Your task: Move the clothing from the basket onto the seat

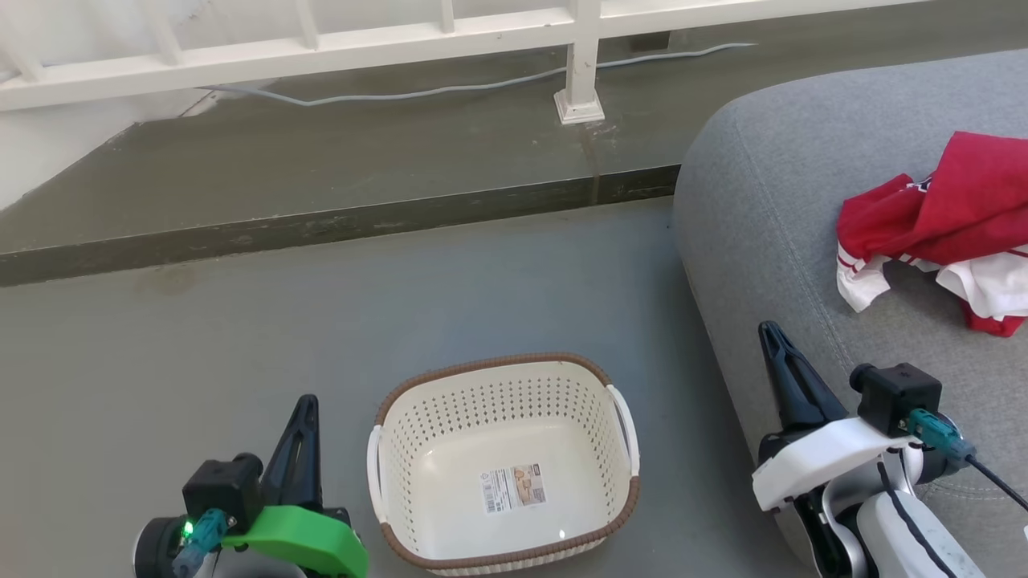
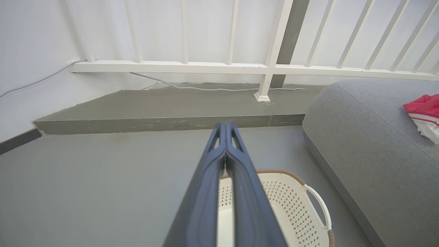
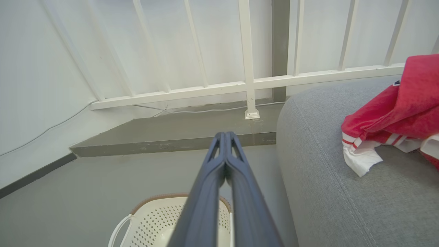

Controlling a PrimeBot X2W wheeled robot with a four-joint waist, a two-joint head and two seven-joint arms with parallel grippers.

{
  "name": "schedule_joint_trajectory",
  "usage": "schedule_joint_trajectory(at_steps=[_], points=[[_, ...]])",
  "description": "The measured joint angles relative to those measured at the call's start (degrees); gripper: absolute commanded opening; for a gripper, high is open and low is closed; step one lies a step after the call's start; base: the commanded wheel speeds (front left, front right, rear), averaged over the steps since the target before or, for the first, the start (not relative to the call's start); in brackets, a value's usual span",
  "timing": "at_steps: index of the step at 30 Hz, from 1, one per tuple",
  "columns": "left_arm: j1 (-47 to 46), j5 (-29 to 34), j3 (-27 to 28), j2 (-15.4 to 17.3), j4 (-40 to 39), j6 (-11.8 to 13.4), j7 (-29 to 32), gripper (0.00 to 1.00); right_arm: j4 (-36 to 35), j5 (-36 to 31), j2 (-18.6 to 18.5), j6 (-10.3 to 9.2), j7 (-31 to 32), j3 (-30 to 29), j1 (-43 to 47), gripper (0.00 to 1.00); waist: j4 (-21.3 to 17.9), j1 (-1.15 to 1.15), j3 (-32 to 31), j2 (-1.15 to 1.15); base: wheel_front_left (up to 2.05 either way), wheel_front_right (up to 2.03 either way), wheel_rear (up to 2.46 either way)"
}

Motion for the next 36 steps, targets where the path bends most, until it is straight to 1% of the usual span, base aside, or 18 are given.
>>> schedule_joint_trajectory(at_steps=[3, 7, 9, 13, 16, 20, 21, 25, 30, 36], points=[[0.5, -1.3, -0.1, 0.0, -0.2, -0.4, 0.0, 0.00, 0.0, 1.4, 0.2, 0.26, 0.0, -0.2, 0.0, 0.00, 0.1, 0.00, -0.1, 0.00, 0.00, 0.00, 0.00], [0.8, -4.5, 0.1, -0.1, -0.5, -0.8, -0.1, 0.00, -0.2, 4.5, 0.7, 0.51, 0.0, -0.5, 0.1, 0.00, 0.3, 0.00, -0.2, 0.00, 0.00, 0.00, 0.00], [0.9, -6.5, 0.3, -0.2, -0.5, -0.9, 0.0, 0.00, -0.3, 6.5, 0.9, 0.96, 0.0, -0.8, 0.1, 0.00, 0.3, 0.00, -0.2, 0.00, 0.00, 0.00, 0.00], [0.9, -10.6, 1.1, -0.3, -0.5, -1.4, 0.5, 0.00, -0.3, 10.7, 1.1, 1.02, 0.5, -1.7, 0.1, 0.00, 0.5, 0.00, -0.3, 0.00, 0.00, 0.00, 0.00], [0.9, -12.4, 2.1, -0.5, -0.4, -1.4, 1.0, 0.00, -0.3, 13.2, 1.2, 1.45, 1.0, -2.6, 0.1, 0.00, 0.6, 0.00, -0.4, 0.00, 0.00, 0.00, 0.00], [0.9, -15.4, 2.5, -0.9, -0.3, -1.5, 1.5, 0.00, -0.2, 16.1, 1.3, 1.51, 1.6, -3.4, 0.1, 0.00, 0.7, 0.00, -0.5, 0.00, 0.00, 0.00, 0.00], [0.9, -16.2, 2.7, -0.9, -0.3, -2.0, 1.7, 0.00, -0.2, 17.0, 1.3, 1.51, 1.7, -3.6, 0.1, 0.00, 0.7, 0.00, -0.5, 0.00, 0.00, 0.00, 0.00], [0.9, -19.1, 3.7, -0.9, -0.1, -2.4, 2.4, 0.00, 0.0, 20.0, 1.3, 1.93, 2.2, -4.6, 0.1, 0.00, 0.8, 0.00, -0.6, 0.00, 0.00, 0.00, 0.00], [0.9, -22.9, 4.4, -0.8, 0.6, -3.1, 3.0, 0.00, 0.3, 24.0, 1.3, 2.02, 3.0, -5.5, 0.1, 0.00, 1.0, 0.00, -0.7, 0.00, 0.00, 0.00, 0.00], [0.8, -28.7, 5.8, -0.7, 1.4, -3.9, 4.0, 0.00, 1.0, 29.3, 1.4, 2.79, 4.1, -6.9, 0.1, 0.00, 1.2, 0.00, -0.9, 0.00, 0.00, 0.00, 0.00]])
